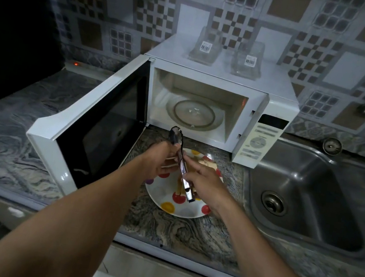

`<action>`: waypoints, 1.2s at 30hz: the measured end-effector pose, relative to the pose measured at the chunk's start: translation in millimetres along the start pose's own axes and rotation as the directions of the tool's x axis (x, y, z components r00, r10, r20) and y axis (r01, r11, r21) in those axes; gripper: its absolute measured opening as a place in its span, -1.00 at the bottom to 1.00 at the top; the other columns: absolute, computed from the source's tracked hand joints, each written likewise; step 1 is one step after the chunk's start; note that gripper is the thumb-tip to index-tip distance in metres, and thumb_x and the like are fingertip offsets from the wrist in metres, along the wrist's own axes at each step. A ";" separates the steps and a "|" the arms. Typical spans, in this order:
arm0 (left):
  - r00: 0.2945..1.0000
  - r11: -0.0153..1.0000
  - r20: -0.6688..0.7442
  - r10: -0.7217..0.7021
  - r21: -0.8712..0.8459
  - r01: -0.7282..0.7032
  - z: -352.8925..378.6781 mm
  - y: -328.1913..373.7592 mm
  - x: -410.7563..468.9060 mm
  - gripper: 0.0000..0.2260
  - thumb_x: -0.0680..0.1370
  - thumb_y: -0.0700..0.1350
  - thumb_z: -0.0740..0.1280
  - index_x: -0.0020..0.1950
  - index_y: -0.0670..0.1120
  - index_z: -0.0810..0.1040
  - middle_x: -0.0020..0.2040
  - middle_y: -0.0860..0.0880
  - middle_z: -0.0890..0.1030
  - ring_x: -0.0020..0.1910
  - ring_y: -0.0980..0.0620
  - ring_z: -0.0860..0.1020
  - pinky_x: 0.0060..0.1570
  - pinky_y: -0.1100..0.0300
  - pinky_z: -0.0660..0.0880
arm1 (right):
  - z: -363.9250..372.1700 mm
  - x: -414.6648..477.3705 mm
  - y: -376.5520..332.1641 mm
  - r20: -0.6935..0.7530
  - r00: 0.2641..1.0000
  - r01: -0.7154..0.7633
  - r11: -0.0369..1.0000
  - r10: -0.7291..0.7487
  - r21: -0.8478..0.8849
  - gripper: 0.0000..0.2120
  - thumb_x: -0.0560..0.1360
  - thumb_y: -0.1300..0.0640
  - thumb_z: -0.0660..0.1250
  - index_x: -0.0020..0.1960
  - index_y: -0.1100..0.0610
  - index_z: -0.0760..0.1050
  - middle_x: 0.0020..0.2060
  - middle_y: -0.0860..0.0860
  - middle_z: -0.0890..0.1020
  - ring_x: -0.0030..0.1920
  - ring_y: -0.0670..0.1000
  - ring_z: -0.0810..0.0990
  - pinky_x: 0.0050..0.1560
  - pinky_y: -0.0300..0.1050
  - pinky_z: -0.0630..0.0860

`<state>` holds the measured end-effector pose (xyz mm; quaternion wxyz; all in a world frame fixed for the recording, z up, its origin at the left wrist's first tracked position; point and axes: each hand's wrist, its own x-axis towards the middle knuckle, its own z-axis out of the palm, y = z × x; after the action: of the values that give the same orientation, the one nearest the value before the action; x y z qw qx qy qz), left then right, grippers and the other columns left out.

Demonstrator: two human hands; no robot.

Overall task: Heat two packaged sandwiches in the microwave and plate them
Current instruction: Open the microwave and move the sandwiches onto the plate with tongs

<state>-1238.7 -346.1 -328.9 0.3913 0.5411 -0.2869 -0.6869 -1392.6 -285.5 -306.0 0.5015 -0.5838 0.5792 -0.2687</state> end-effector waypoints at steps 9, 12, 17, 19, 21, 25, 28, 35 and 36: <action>0.999 0.999 0.005 -0.042 -0.006 0.042 -0.3 1.4 0.1 -0.75 0.61 -0.04 0.29 0.20 -0.14 0.61 0.06 0.01 0.64 -0.03 0.08 0.57 -0.22 0.20 0.48 | 8.6 9.7 5.5 -0.093 0.991 -0.089 0.995 0.094 0.050 -0.64 0.53 0.25 0.25 0.29 0.00 0.42 -0.11 0.08 0.63 -0.28 0.07 0.60 -0.13 0.14 0.63; 0.999 0.999 0.009 -0.050 -0.003 0.050 -2.5 0.5 -1.0 -0.78 0.61 -0.04 0.30 0.17 -0.12 0.59 0.01 0.02 0.63 -0.07 0.10 0.57 -0.20 0.19 0.47 | 10.0 11.8 4.2 -0.062 0.995 -0.080 0.995 0.083 0.052 -0.57 0.53 0.27 0.19 0.33 -0.06 0.46 -0.10 0.00 0.62 -0.24 0.05 0.60 -0.08 0.19 0.62; 0.999 0.999 -0.001 -0.053 0.006 0.053 -3.4 -4.2 -0.4 -0.75 0.59 0.03 0.33 0.17 -0.09 0.60 0.04 0.00 0.62 -0.04 0.08 0.55 -0.18 0.17 0.49 | 13.7 15.9 7.2 -0.045 0.997 -0.063 0.997 0.065 0.042 -0.39 0.52 0.29 0.10 0.49 -0.15 0.37 -0.04 0.04 0.63 -0.23 0.02 0.53 -0.17 0.05 0.55; 0.998 0.998 -0.006 -0.065 -0.007 0.065 -3.2 -4.3 -0.4 -0.70 0.59 0.04 0.31 0.20 -0.12 0.61 0.07 -0.05 0.62 0.00 0.01 0.57 -0.14 0.13 0.54 | 17.0 18.1 10.6 -0.060 0.996 -0.059 0.998 0.060 0.013 -0.39 0.52 0.25 0.10 0.45 -0.24 0.39 -0.13 0.00 0.63 -0.23 0.04 0.53 -0.19 0.02 0.50; 0.996 0.994 -0.008 -0.090 -0.064 0.089 -3.6 -2.2 -2.4 -0.70 0.60 0.03 0.27 0.16 -0.14 0.63 0.05 -0.10 0.65 0.02 -0.07 0.60 -0.13 0.08 0.57 | 19.2 19.2 11.2 -0.084 0.995 -0.048 0.999 0.049 0.019 -0.43 0.54 0.24 0.08 0.28 -0.37 0.48 -0.29 -0.09 0.57 -0.25 0.00 0.51 -0.16 0.01 0.47; 0.995 0.993 0.011 -0.095 0.074 0.094 -10.0 4.0 -7.6 -0.80 0.54 -0.04 0.32 -0.01 -0.10 0.69 -0.11 -0.08 0.66 0.00 -0.08 0.61 0.08 0.04 0.58 | 17.7 21.6 11.8 -0.113 0.992 -0.049 0.998 0.053 0.044 -0.46 0.59 0.28 0.07 -0.05 -0.41 0.47 -0.35 -0.20 0.51 -0.27 -0.11 0.49 -0.20 -0.16 0.42; 0.996 0.980 0.039 -0.079 0.185 0.070 -13.7 4.6 -9.0 -0.82 0.54 -0.06 0.35 0.06 -0.08 0.67 -0.09 -0.02 0.67 0.00 0.02 0.62 0.16 0.09 0.54 | 17.2 20.6 9.1 -0.101 0.995 -0.023 0.999 0.028 0.048 -0.47 0.60 0.28 0.07 0.05 -0.35 0.54 -0.41 -0.27 0.51 -0.28 -0.22 0.47 -0.24 -0.26 0.38; 0.998 0.991 0.012 0.068 0.116 -0.069 -10.9 3.2 -7.8 -0.79 0.57 -0.15 0.36 0.18 -0.17 0.61 0.07 -0.15 0.67 -0.05 0.02 0.61 -0.21 0.21 0.58 | 24.4 15.5 1.8 -0.117 0.993 0.026 0.997 -0.018 0.073 -0.58 0.59 0.27 0.11 0.25 -0.17 0.48 -0.20 -0.17 0.53 -0.20 -0.12 0.52 -0.23 -0.16 0.46; 0.997 0.994 0.008 0.080 0.077 -0.080 -9.1 3.1 -8.0 -0.81 0.58 -0.18 0.34 0.17 -0.19 0.61 0.04 -0.18 0.66 -0.07 -0.01 0.62 -0.17 0.17 0.60 | 25.1 14.8 2.8 -0.127 0.992 0.019 0.998 -0.011 0.061 -0.64 0.59 0.26 0.13 0.24 -0.11 0.45 -0.16 -0.12 0.57 -0.17 -0.05 0.57 -0.19 -0.05 0.53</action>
<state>-1228.4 -340.7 -324.5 0.3963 0.5423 -0.3357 -0.6604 -1368.5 -292.1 -321.3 0.4794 -0.5540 0.5969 -0.3270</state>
